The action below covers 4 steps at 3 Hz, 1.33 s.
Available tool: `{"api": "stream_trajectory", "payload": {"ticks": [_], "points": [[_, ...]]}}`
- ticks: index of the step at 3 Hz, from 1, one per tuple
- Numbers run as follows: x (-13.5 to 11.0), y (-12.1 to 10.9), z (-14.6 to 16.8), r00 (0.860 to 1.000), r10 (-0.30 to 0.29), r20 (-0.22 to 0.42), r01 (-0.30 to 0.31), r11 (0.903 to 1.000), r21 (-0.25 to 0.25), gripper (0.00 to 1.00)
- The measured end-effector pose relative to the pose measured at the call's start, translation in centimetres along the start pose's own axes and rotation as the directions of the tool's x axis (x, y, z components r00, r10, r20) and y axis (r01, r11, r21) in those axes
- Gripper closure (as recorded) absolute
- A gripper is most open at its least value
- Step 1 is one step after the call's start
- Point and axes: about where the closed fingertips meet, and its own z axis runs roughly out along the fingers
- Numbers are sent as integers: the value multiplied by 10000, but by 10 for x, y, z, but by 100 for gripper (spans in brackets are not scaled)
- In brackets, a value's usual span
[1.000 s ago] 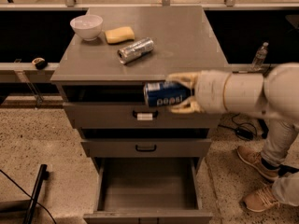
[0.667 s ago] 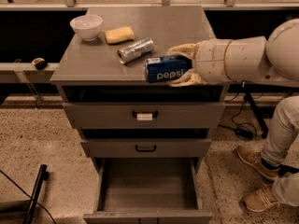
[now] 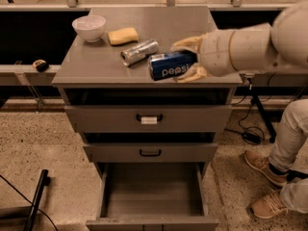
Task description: Pick pepsi can from bottom drawer and place on counter
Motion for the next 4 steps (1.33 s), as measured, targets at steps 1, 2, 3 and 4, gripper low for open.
{"api": "stream_trajectory", "payload": {"ticks": [1,2,3,4], "points": [[22,-39,16,9942,979,449,-952,9937,-592,100],[48,-50,21,9636,2656,296,-2606,9583,-1176,100],[79,-46,13,9097,4085,-740,-4147,9028,-1136,100],[101,-24,20,8443,5154,-1467,-5325,8377,-1217,100]]}}
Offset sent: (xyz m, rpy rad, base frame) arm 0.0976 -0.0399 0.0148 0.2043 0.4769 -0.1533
